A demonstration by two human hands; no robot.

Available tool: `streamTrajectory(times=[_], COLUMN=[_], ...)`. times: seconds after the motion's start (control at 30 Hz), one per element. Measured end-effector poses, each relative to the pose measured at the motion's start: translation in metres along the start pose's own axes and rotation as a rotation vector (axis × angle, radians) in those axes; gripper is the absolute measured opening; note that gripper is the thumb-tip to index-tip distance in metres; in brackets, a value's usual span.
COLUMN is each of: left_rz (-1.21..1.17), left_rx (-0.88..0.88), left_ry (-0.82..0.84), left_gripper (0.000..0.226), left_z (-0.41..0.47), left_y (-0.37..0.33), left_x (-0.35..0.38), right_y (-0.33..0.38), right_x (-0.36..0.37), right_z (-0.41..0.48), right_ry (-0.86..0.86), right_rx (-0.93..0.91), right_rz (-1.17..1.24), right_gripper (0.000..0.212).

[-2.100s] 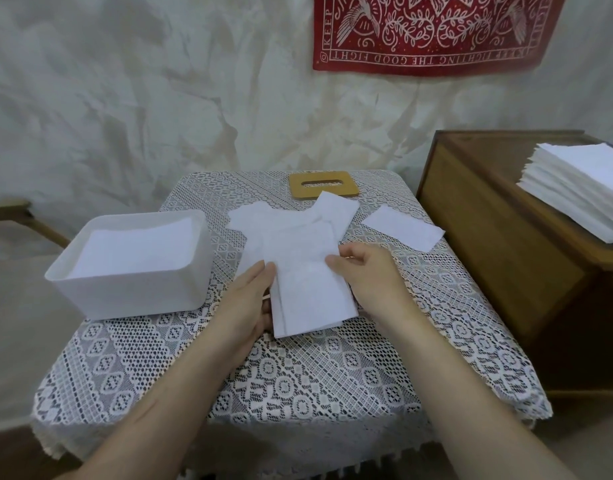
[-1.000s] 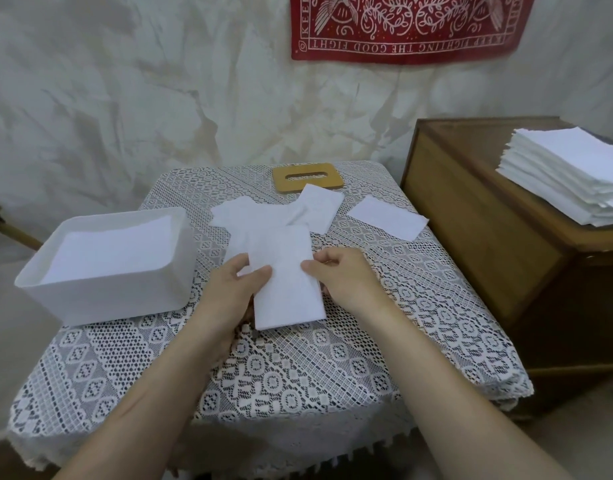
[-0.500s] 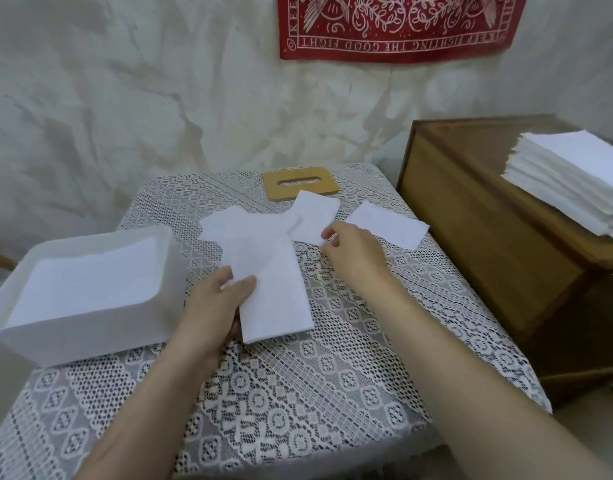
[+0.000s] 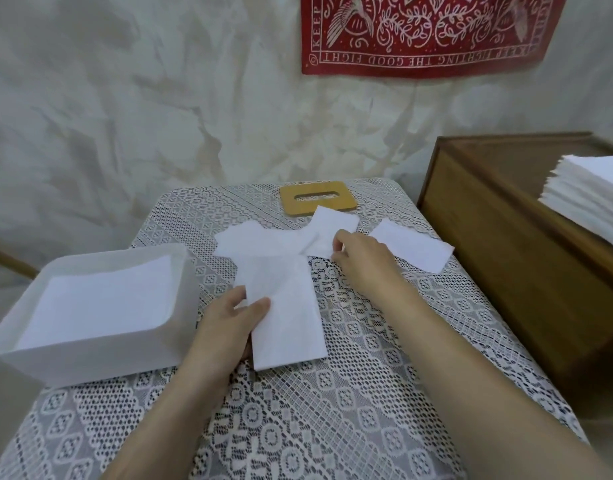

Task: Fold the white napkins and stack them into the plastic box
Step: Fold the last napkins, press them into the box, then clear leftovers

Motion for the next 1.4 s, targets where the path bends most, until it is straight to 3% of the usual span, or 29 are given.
streamTrajectory(times=[0.27,0.43,0.6,0.73,0.87,1.0,1.07,1.13,1.3,1.4], left_rz=[-0.038,-0.053,0.007,0.035,-0.010,-0.011,-0.018,-0.016,-0.019,-0.010], left_rx=[0.016,0.027,0.025,0.026,0.018,0.011,0.010,0.012,0.013,0.020], left_ry=[0.002,-0.007,-0.022,-0.042,-0.057,-0.050,-0.038,-0.032,0.003,0.012], left_gripper=[0.016,0.017,0.020,0.024,0.021,0.018,0.019,0.019,0.022,0.021], left_z=[-0.012,-0.030,-0.048,-0.051,-0.046,-0.037,-0.033,-0.031,-0.028,-0.028], left_y=[-0.009,-0.007,-0.003,-0.005,0.000,0.004,0.004,0.005,0.006,0.004], left_x=[-0.003,-0.004,-0.001,0.000,0.004,0.009,0.009,0.007,0.007,0.006], right_y=[0.011,0.005,0.001,-0.006,-0.011,-0.014,-0.016,-0.017,-0.011,-0.015], right_x=[-0.043,-0.037,-0.049,-0.039,-0.035,-0.032,-0.027,-0.022,-0.016,-0.021], right_z=[-0.046,-0.090,-0.118,-0.132,-0.129,-0.121,-0.114,-0.104,-0.088,-0.086], right_ry=[-0.034,0.107,-0.027,0.045,0.054,-0.021,-0.060,-0.083,-0.094,-0.084], right_rx=[-0.063,-0.014,0.003,0.051,0.092,0.154,0.184,0.216,0.291,0.341], right_rz=[0.073,0.069,0.183,0.193,0.277,0.480,0.527,0.540,0.522,0.491], right_gripper=[0.007,0.011,0.012,0.013,0.012,0.030,0.029,0.021,0.040,0.034])
Point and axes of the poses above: each hand's wrist, its own z-axis towards the middle knuckle, its own x-axis out of the palm, y = z × x, the point moved 5 cm from there along z, towards the middle knuckle, and after that the axes turned 10 degrees about z, right-handed, at the moved point
